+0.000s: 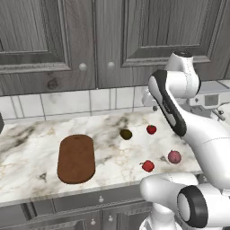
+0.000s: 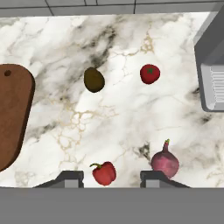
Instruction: Place the avocado, onion, tomato, and bell pepper on the cutting board.
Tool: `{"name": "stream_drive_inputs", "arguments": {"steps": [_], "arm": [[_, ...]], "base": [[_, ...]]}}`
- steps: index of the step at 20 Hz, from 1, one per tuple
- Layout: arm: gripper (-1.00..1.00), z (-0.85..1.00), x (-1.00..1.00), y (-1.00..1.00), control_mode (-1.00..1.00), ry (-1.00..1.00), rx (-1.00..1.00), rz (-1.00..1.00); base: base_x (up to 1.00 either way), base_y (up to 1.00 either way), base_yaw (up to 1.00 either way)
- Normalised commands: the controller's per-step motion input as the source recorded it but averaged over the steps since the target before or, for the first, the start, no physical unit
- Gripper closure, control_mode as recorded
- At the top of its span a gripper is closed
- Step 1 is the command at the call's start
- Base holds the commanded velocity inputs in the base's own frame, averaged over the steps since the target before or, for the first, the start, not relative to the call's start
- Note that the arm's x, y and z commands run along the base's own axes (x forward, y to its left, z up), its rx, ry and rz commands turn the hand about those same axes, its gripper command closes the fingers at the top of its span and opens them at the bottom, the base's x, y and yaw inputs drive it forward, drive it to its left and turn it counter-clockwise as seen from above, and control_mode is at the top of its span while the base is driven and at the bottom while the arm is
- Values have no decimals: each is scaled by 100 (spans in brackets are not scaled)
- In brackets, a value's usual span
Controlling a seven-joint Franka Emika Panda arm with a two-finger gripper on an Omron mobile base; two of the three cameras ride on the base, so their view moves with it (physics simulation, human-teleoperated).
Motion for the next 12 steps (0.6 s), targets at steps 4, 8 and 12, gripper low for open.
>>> {"name": "stream_drive_inputs", "arguments": {"steps": [4, 8, 12], "arm": [[-100, 0, -10, 1, -100, 0, 0, 0], [-100, 0, -58, 22, -100, 0, 2, 0], [-100, 0, -73, 20, -100, 0, 6, -2]], "base": [[0, 0, 0], [0, 0, 0], [0, 0, 0]]}}
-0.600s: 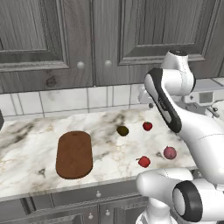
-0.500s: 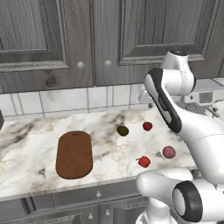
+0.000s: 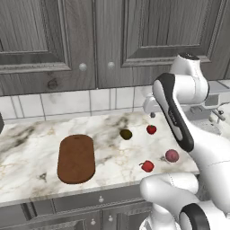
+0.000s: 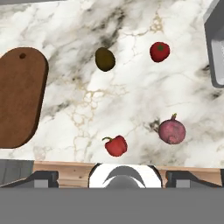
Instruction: Place the avocado, onion, tomato, and bell pepper on the cutting board.
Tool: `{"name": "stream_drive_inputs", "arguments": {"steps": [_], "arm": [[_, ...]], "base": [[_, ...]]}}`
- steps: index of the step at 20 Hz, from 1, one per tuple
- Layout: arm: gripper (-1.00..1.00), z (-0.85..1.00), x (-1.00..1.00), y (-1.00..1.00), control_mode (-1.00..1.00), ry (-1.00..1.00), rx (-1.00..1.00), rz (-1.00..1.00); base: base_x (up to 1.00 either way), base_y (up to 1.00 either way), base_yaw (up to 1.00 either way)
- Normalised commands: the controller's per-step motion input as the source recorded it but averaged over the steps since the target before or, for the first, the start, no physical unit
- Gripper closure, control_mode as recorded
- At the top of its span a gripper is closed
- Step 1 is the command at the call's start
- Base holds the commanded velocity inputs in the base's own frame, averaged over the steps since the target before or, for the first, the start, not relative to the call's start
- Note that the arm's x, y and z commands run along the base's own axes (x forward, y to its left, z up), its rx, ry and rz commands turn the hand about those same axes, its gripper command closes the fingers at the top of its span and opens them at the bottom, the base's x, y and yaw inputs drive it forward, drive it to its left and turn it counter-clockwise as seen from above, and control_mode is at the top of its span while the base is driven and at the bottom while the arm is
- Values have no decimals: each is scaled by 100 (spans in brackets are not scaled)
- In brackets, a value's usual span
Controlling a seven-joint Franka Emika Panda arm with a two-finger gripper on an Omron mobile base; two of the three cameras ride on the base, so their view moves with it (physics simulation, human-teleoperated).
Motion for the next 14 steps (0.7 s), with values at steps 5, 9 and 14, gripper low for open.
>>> {"name": "stream_drive_inputs", "arguments": {"steps": [5, 9, 14], "arm": [[-100, -7, -68, 11, -100, 0, 6, 0], [-100, -42, -69, 1, -100, 0, -5, 0], [-100, -50, -58, 0, -100, 0, -17, 0]], "base": [[0, 0, 0], [0, 0, 0], [0, 0, 0]]}}
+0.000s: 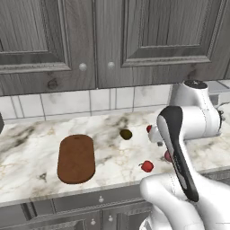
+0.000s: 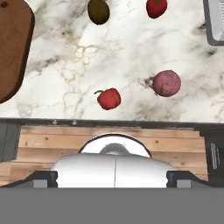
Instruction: Place the avocado, onion, tomato, and bell pepper on the cutting board.
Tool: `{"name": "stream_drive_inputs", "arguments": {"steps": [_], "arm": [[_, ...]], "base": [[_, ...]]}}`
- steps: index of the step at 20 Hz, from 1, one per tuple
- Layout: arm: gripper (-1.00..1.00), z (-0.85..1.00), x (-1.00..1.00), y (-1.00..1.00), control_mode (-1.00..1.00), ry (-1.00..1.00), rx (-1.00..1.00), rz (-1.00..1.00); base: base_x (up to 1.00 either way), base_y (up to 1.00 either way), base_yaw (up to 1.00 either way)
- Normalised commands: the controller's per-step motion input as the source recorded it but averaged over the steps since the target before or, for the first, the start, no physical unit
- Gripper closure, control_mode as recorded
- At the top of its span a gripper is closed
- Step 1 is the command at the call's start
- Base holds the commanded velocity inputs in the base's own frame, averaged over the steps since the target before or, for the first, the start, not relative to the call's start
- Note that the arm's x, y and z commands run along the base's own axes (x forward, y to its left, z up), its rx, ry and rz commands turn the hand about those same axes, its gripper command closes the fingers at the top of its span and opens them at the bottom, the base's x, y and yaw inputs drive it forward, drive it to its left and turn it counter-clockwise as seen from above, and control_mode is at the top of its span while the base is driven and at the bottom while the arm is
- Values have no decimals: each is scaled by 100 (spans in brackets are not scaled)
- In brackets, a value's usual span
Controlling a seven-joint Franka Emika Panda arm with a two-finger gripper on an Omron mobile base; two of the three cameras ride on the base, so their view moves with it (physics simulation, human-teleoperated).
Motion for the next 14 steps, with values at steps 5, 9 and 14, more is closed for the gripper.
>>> {"name": "stream_drive_inputs", "arguments": {"steps": [5, 9, 14], "arm": [[-100, -22, -8, 0, -100, 0, -1, 0], [-100, -9, 1, 0, -100, 0, 1, 0], [-100, -20, 20, 0, -100, 2, 1, 1]], "base": [[0, 0, 0], [0, 0, 0], [0, 0, 0]]}}
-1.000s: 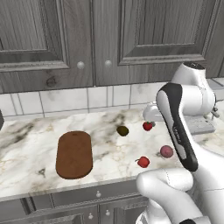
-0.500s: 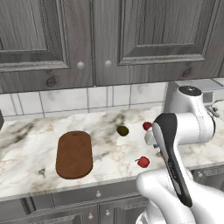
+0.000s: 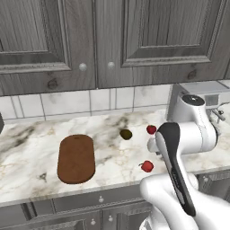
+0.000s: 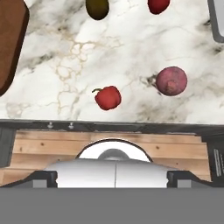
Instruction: Place the avocado, onion, tomato, and bell pepper on the cutting board.
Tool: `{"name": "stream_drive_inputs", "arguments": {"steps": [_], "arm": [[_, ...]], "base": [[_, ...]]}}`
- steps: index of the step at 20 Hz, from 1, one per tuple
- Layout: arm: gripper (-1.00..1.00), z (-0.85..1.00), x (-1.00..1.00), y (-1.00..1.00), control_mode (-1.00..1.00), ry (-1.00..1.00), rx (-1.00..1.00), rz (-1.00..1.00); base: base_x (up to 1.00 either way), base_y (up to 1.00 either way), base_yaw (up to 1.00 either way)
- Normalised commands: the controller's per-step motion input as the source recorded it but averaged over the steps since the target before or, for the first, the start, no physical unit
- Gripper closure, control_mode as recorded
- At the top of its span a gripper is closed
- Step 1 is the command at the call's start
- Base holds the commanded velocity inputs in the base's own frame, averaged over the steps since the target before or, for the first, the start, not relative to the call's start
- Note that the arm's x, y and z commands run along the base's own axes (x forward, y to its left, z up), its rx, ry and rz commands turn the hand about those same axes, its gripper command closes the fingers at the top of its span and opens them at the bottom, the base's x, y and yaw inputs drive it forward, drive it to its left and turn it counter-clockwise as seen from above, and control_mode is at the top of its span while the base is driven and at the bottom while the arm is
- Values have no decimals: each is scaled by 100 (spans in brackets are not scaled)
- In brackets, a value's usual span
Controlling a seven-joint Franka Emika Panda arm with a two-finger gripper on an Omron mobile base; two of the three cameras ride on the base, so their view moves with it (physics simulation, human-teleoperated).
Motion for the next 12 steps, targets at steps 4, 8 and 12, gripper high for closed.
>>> {"name": "stream_drive_inputs", "arguments": {"steps": [4, 8, 12], "arm": [[-100, -16, 18, 7, -100, 4, 0, 2], [-100, -7, 29, 22, -100, 2, 0, 4], [-100, -16, 37, 15, -100, 3, 0, 5]], "base": [[0, 0, 0], [0, 0, 0], [0, 0, 0]]}}
